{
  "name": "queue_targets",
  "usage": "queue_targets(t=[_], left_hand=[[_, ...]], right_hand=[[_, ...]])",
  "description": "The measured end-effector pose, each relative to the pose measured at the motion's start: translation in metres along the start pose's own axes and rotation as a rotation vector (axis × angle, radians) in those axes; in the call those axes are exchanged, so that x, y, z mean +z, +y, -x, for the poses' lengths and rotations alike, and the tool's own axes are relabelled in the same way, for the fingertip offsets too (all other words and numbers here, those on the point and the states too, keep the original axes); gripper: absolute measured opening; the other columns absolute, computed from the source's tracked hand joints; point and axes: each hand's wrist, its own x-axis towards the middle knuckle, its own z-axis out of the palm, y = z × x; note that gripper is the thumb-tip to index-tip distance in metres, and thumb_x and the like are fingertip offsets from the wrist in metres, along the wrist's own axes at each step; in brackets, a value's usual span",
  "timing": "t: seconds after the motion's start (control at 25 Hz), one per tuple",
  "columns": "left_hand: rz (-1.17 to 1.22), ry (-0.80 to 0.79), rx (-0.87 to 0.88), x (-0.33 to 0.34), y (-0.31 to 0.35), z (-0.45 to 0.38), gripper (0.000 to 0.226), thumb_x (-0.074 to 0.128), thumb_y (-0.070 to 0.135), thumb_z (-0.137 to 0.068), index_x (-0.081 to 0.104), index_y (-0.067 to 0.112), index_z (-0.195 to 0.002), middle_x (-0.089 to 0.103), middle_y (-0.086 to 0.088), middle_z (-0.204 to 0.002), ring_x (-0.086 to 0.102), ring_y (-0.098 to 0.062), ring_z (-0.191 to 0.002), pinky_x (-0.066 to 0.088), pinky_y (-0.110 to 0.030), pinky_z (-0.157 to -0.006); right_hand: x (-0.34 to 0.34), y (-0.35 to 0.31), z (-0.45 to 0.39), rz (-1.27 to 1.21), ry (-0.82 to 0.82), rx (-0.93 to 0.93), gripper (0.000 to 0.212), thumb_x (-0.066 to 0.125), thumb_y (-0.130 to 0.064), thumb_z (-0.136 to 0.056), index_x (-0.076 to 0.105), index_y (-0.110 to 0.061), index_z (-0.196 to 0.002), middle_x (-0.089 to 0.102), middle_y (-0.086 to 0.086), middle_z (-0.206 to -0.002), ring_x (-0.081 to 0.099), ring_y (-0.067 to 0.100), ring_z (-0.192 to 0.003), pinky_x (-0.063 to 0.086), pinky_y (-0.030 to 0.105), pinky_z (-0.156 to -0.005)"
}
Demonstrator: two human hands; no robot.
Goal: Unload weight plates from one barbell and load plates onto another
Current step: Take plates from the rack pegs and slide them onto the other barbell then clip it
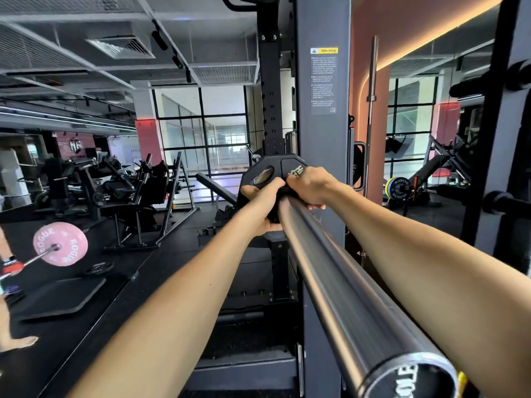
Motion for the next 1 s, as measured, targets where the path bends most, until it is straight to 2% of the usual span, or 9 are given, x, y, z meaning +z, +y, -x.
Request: queue_targets(t=[0.12,0.2,0.24,0.32,0.4,0.56,0.68,0.84,1.0], left_hand=[[0.072,0.018,0.022,0.000,-0.005,-0.003,0.016,0.057,0.034,-0.090,0.056,0.019,-0.082,0.064,-0.003,-0.078,0.062,-0.017,-0.072,0.053,-0.030,-0.063],[0.169,-0.044,-0.016,-0.004,-0.013,-0.005,0.021,0.056,0.036,-0.091,0.061,0.016,-0.098,0.066,-0.006,-0.087,0.063,-0.019,-0.075,0.054,-0.028,-0.058],[0.196,-0.094,-0.039,-0.006,-0.014,-0.004,0.035,0.057,0.038,-0.090,0.062,0.012,-0.113,0.067,-0.008,-0.094,0.064,-0.020,-0.079,0.056,-0.028,-0.056],[0.204,-0.170,-0.077,-0.008,-0.017,-0.006,0.049,0.055,0.043,-0.090,0.058,0.007,-0.124,0.067,-0.010,-0.094,0.065,-0.021,-0.079,0.056,-0.027,-0.053],[0.162,-0.188,-0.061,-0.012,-0.016,-0.005,0.043,0.053,0.044,-0.091,0.059,0.009,-0.115,0.067,-0.008,-0.083,0.065,-0.018,-0.068,0.054,-0.024,-0.050],[0.031,-0.166,-0.027,-0.016,-0.013,0.008,0.035,0.050,0.043,-0.094,0.061,0.011,-0.102,0.069,-0.005,-0.073,0.067,-0.015,-0.060,0.053,-0.025,-0.050],[-0.005,-0.171,-0.018,-0.013,-0.011,0.031,0.031,0.046,0.042,-0.096,0.060,0.014,-0.092,0.069,-0.003,-0.066,0.066,-0.014,-0.057,0.053,-0.025,-0.050],[-0.048,-0.165,-0.016,-0.007,-0.010,0.075,0.038,0.046,0.045,-0.095,0.060,0.011,-0.104,0.069,-0.007,-0.074,0.066,-0.018,-0.065,0.055,-0.027,-0.055],[-0.066,-0.142,-0.019,0.002,-0.014,0.134,0.039,0.049,0.046,-0.094,0.059,0.011,-0.109,0.069,-0.007,-0.078,0.066,-0.019,-0.067,0.055,-0.027,-0.055]], right_hand=[[0.009,0.008,0.001,-0.135,0.170,-0.005,0.031,0.040,-0.031,-0.091,0.057,-0.011,-0.075,0.062,0.016,-0.076,0.055,0.030,-0.069,0.046,0.031,-0.066],[0.012,0.021,0.003,-0.333,0.257,0.080,0.035,0.037,-0.019,-0.093,0.058,-0.006,-0.069,0.062,0.016,-0.066,0.054,0.028,-0.060,0.044,0.029,-0.057],[0.008,0.024,0.004,-0.355,0.261,0.101,0.037,0.037,-0.016,-0.095,0.057,-0.003,-0.068,0.060,0.014,-0.062,0.054,0.027,-0.057,0.042,0.027,-0.054],[0.002,0.024,0.006,-0.339,0.154,0.087,0.038,0.036,-0.015,-0.098,0.058,-0.002,-0.069,0.058,0.011,-0.056,0.053,0.019,-0.037,0.039,0.018,-0.039],[-0.003,0.019,0.010,-0.334,0.065,0.069,0.039,0.040,-0.020,-0.099,0.060,-0.001,-0.072,0.060,0.011,-0.056,0.043,0.013,-0.024,0.032,0.015,-0.029],[-0.003,0.023,0.022,-0.345,0.016,0.107,0.041,0.043,-0.026,-0.099,0.057,-0.002,-0.070,0.058,0.011,-0.057,0.042,0.017,-0.033,0.030,0.020,-0.030],[-0.010,0.021,0.040,-0.381,-0.022,0.142,0.038,0.040,-0.026,-0.101,0.056,0.000,-0.079,0.058,0.011,-0.058,0.045,0.019,-0.038,0.033,0.021,-0.030],[-0.021,0.017,0.077,-0.364,-0.072,0.159,0.038,0.037,-0.026,-0.101,0.060,0.002,-0.091,0.057,0.011,-0.059,0.044,0.019,-0.039,0.035,0.020,-0.030],[-0.037,0.017,0.134,-0.398,-0.088,0.143,0.036,0.033,-0.022,-0.101,0.058,0.001,-0.087,0.057,0.010,-0.056,0.042,0.015,-0.027,0.035,0.017,-0.031]])
